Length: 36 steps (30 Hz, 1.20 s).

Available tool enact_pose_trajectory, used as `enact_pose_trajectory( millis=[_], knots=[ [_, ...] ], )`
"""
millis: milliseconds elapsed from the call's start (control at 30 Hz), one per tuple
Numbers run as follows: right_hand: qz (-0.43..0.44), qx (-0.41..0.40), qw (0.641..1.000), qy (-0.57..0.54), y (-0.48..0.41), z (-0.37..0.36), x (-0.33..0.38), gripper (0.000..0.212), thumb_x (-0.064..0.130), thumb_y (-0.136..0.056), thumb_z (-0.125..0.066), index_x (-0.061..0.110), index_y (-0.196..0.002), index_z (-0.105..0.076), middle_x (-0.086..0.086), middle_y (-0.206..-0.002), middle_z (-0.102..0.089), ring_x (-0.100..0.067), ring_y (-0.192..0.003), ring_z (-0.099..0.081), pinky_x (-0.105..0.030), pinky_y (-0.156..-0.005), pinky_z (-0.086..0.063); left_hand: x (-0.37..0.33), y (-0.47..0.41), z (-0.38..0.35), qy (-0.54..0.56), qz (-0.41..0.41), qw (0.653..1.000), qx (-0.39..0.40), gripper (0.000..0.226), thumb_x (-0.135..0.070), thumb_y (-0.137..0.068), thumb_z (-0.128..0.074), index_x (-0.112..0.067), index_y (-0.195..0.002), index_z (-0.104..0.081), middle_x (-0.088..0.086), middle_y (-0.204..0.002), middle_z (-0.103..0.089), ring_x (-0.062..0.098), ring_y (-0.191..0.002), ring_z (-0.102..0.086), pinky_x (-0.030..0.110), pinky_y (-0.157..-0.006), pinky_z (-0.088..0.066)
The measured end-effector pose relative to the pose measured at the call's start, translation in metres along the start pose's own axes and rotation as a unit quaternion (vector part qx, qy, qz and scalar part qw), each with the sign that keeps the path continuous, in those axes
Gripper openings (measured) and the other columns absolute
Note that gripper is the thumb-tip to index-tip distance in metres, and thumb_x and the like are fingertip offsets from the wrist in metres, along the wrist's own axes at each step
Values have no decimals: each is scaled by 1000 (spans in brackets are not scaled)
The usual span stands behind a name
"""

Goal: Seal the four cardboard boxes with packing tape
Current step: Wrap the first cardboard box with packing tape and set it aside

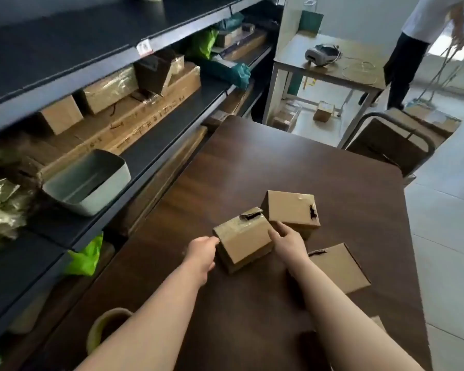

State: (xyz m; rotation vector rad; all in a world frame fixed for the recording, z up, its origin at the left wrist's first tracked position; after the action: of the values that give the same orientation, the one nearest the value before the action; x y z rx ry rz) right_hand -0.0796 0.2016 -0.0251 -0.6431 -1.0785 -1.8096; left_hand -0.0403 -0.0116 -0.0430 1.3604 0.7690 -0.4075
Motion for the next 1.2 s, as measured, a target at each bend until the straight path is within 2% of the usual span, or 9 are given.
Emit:
enact_pose_trajectory(
  millis=[133, 333, 567, 700, 800, 867, 967, 1067, 1200],
  knots=[
    [-16, 28, 999, 29, -18, -8, -10, 53, 29, -99, -53, 14, -147, -39, -4, -148, -45, -22, -136, -42, -33, -111, -33, 3, -10, -15, 17, 11, 1000, 8, 37, -15, -99, -49, -7, -135, -47, 5, -116, -51, 19, -104, -45, 32, -87, -39],
    [-19, 42, 998, 44, -22, -15, -16, 53, 29, -99, -53, 10, -146, -40, -5, -148, -46, -22, -137, -41, -34, -113, -31, 1, -8, -22, 6, 17, 1000, 1, 43, -15, -101, -46, -6, -142, -39, 12, -127, -51, 27, -118, -48, 37, -95, -42],
    [-12, 55, 998, 38, 14, -17, -23, 47, 32, -97, -56, 8, -137, -54, -4, -135, -58, -19, -125, -52, -26, -100, -39, 5, 16, 1, -36, 14, 999, 1, 42, -17, -101, -45, -6, -142, -39, 11, -127, -51, 23, -112, -48, 37, -96, -43],
    [-10, 48, 998, 37, 53, -18, -27, 43, 29, -97, -57, 7, -134, -57, -3, -133, -60, -18, -124, -53, -21, -94, -36, 15, 32, 23, -68, 2, 998, -5, 17, -15, -101, -45, -16, -118, -50, -2, -85, -47, 11, -74, -44, 32, -78, -40],
    [-25, 35, 999, 34, 85, -23, -36, 39, 27, -97, -56, 7, -130, -60, -3, -129, -62, -17, -122, -54, -22, -94, -38, 28, 41, 39, -126, -10, 992, 5, 40, -19, -99, -48, -9, -138, -45, 7, -120, -57, 22, -103, -55, 35, -92, -44],
    [-27, 22, 999, 34, 106, -26, -44, 35, 25, -97, -55, 7, -125, -64, -4, -124, -66, -16, -116, -57, -22, -90, -39, 38, 48, 50, -156, -16, 988, 11, 52, -20, -98, -50, -9, -147, -35, 9, -142, -47, 26, -124, -48, 38, -100, -42],
    [-42, 2, 999, 31, 132, -32, -60, 27, 27, -96, -55, 10, -107, -74, 3, -98, -71, -12, -95, -61, -25, -77, -43, 54, 56, 62, -195, -27, 980, 18, 52, -23, -97, -51, -12, -146, -37, 7, -140, -49, 26, -124, -48, 40, -104, -43],
    [-82, -18, 996, 42, 157, -38, -82, 31, 31, -95, -54, 18, -74, -73, 6, -60, -57, -10, -62, -50, -27, -57, -37, 70, 68, 75, -247, -33, 968, 23, 51, -25, -97, -51, -15, -145, -40, 6, -139, -50, 26, -122, -50, 38, -103, -44],
    [-125, -33, 991, 32, 181, -52, -115, 45, 35, -91, -55, 4, -60, -63, -3, -54, -51, -15, -54, -44, -30, -56, -37, 89, 77, 86, -298, -49, 953, 34, 49, -21, -98, -51, -12, -145, -40, 7, -143, -47, 25, -127, -46, 29, -90, -38]
  ],
)
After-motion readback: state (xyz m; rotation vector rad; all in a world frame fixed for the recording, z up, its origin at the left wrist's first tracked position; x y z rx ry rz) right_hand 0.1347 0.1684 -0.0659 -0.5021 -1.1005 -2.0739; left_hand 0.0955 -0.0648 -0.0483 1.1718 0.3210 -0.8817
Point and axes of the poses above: each hand's wrist, its own y-axis away from the middle knuckle, its own z-axis out of the back of the hand, x = y × z, the point moved 6 cm from there along -y, towards the middle knuckle
